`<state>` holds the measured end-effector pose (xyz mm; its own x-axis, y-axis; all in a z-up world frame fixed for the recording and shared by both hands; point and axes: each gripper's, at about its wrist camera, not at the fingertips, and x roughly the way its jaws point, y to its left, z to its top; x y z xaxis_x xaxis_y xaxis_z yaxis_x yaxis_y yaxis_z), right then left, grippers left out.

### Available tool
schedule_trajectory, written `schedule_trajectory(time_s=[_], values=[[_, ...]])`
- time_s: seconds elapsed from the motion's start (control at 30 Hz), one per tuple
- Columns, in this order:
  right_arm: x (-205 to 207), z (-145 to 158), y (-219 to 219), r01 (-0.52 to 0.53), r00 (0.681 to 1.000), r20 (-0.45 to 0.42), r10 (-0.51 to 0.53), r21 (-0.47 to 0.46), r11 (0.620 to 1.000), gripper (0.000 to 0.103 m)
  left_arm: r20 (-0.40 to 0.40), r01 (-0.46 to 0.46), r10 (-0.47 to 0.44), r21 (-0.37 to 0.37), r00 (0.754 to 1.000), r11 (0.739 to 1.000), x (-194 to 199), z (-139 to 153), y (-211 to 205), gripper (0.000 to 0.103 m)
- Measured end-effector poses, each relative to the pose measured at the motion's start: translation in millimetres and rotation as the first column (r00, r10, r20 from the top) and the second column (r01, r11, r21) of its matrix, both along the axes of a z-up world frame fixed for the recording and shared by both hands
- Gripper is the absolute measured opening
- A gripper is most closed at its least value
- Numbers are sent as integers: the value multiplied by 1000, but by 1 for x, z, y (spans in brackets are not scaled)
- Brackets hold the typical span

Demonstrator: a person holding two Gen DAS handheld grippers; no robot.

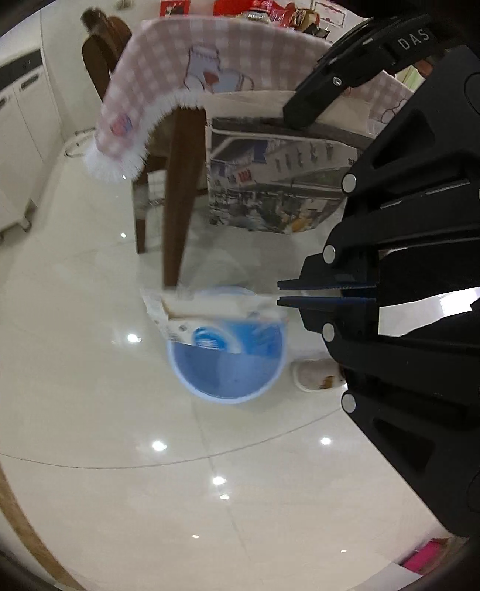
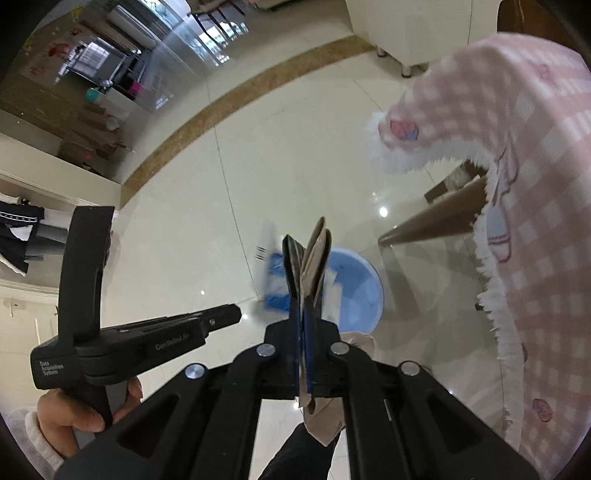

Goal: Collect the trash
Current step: 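Carry the box and wrapper over the blue bin and open both tools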

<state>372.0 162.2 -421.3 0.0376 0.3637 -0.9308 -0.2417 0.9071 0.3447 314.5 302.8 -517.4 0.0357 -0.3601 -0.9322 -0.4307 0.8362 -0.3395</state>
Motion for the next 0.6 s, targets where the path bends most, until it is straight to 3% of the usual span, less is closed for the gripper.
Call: schedule_trajectory(time_s=[0.07,0.1,0.13,0.6], values=[[3,-8,4,-4,1000,-9,4,-7,1000,3,-11,-16,16,7,1000,1000,-5,-2,2,28],[4,-10,5,-8,1000,-14,8,-10,1000,3,-8,-23,23,16,1000,1000,-5,-1,2,59],[3,-12,5,-10,1000,-18,10,-12,1000,3,-5,-27,27,25,1000,999,-7,0,4,63],[3,-20,49,-66,998,-14,66,-22,998,3,51,-97,93,69,994,993,-25,32,36,64]])
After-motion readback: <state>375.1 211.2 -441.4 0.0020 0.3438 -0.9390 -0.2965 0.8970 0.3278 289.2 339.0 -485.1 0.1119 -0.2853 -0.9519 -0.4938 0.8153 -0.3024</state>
